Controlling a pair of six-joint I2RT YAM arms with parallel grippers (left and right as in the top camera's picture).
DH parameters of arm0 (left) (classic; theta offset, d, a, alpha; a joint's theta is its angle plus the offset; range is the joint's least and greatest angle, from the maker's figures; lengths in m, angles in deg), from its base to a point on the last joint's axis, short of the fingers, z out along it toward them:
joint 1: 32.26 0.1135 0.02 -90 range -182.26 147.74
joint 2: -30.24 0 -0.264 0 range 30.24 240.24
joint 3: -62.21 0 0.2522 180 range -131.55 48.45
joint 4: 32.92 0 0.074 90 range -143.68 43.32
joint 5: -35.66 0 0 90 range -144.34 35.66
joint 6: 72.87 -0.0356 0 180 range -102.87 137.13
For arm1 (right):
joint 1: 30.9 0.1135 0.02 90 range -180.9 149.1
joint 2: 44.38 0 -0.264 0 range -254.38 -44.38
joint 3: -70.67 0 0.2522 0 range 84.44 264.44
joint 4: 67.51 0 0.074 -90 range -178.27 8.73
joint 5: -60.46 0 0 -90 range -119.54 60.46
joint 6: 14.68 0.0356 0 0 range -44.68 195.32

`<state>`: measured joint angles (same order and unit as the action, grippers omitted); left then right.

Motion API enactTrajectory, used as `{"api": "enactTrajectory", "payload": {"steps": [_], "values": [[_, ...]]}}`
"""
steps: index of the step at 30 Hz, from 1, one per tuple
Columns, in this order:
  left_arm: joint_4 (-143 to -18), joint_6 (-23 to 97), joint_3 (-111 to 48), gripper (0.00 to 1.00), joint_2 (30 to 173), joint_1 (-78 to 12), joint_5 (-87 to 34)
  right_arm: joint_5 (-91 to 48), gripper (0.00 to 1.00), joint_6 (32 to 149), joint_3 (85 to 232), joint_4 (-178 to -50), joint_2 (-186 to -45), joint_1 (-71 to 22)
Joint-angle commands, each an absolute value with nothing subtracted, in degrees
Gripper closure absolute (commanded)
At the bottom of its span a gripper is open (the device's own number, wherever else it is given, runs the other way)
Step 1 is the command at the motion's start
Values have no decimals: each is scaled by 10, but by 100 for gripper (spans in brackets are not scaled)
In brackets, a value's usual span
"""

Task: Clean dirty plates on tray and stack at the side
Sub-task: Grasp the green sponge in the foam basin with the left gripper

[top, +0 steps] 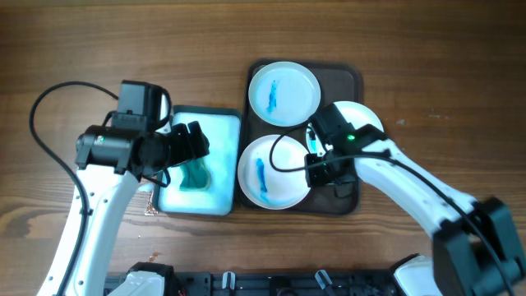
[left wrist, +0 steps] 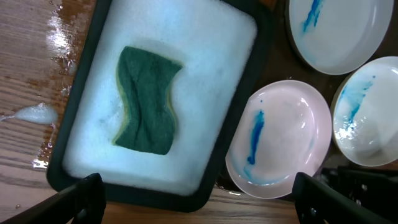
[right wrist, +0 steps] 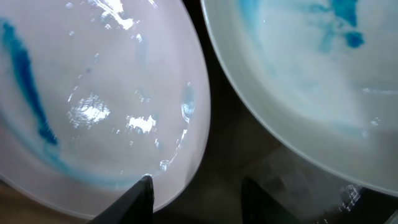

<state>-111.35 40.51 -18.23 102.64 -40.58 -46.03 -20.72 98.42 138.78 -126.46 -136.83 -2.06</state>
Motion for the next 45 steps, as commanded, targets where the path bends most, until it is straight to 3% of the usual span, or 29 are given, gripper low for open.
{"api": "enactTrajectory", "payload": {"steps": [1, 3, 7, 12, 15, 16, 17, 18, 19, 21, 22, 24, 25, 27, 31, 33, 34, 35, 38, 39, 41, 42, 45], "values": [[-1110, 399, -189, 9, 1060, -415, -500, -206, 65, 995, 1383, -1230, -1421, -20], [-1106, 403, -189, 15, 1094, -415, -499, -242, 96, 1022, 1383, -1213, -1442, -23], [-1098, 403, -176, 30, 1175, -415, -499, -279, 96, 1112, 1383, -1202, -1441, -44], [-1044, 411, -140, 34, 1254, -415, -499, -287, 96, 1152, 1383, -1206, -1442, -60], [-972, 421, -92, 50, 1285, -415, -500, -282, 96, 1163, 1383, -1211, -1441, -60], [-940, 434, -67, 51, 1297, -415, -500, -282, 96, 1158, 1383, -1211, -1442, -60], [-914, 438, -49, 61, 1307, -415, -499, -282, 96, 1157, 1383, -1211, -1442, -60], [-884, 440, -33, 93, 1320, -415, -499, -282, 96, 1142, 1383, -1212, -1442, -60], [-881, 440, -34, 96, 1321, -415, -499, -282, 96, 1142, 1383, -1212, -1442, -60], [-895, 440, -46, 96, 1315, -415, -499, -282, 96, 1143, 1383, -1212, -1442, -60], [-925, 439, -71, 90, 1310, -415, -497, -282, 96, 1143, 1383, -1212, -1442, -60], [-1000, 438, -134, 61, 1302, -415, -496, -282, 96, 1143, 1383, -1212, -1442, -60], [-1022, 429, -156, 57, 1301, -415, -496, -282, 96, 1143, 1383, -1212, -1442, -60], [-1037, 428, -177, 51, 1299, -415, -532, -282, 96, 1143, 1383, -1212, -1442, -60], [-963, 429, -122, 49, 1306, -415, -592, -282, 91, 1143, 1383, -1212, -1442, -60], [-889, 431, -67, 53, 1306, -415, -591, -282, 90, 1143, 1383, -1209, -1442, -60], [-857, 431, -45, 63, 1306, -415, -589, -282, 89, 1143, 1383, -1211, -1442, -60], [-850, 430, -42, 96, 1305, -415, -587, -282, 89, 1143, 1383, -1214, -1442, -60], [-888, 428, -91, 96, 1300, -415, -547, -282, 94, 1145, 1383, -1214, -1442, -60], [-908, 428, -115, 81, 1298, -415, -532, -282, 96, 1145, 1383, -1214, -1442, -60], [-982, 428, -180, 41, 1293, -415, -520, -282, 96, 1145, 1383, -1217, -1442, -60], [-1013, 428, -200, 32, 1292, -415, -520, -282, 96, 1145, 1383, -1218, -1442, -60], [-1087, 428, -212, 30, 1294, -415, -520, -283, 96, 1163, 1383, -1221, -1442, -60]]}}
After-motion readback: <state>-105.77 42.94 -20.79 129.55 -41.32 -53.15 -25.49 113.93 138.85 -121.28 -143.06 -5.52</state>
